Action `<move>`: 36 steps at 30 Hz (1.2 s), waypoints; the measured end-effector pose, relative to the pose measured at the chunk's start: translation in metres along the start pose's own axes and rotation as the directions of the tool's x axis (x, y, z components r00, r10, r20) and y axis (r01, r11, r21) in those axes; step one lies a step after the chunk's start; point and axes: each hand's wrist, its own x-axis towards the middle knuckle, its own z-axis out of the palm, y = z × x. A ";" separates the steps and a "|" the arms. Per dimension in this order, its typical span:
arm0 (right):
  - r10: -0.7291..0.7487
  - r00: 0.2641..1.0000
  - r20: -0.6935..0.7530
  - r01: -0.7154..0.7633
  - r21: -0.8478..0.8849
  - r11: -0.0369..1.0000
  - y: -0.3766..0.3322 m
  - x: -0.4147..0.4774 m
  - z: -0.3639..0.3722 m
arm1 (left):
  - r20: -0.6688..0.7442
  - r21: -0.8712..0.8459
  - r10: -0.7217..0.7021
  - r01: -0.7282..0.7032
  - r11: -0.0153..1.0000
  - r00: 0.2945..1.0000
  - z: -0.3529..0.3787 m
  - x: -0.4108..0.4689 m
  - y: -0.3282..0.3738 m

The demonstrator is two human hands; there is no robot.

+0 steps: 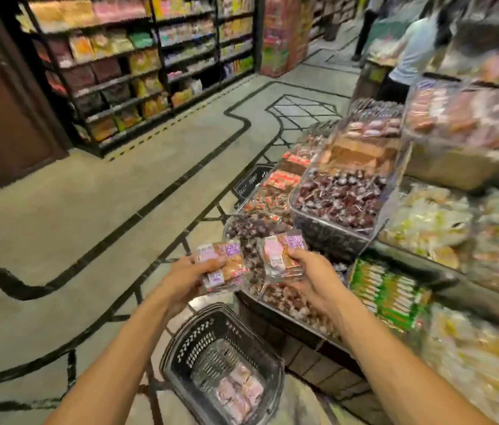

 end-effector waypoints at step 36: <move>-0.165 0.642 -0.748 0.489 0.234 0.840 -0.015 -0.296 -0.578 | 0.713 0.405 -0.236 -0.113 0.908 0.660 0.649 -0.073 -0.125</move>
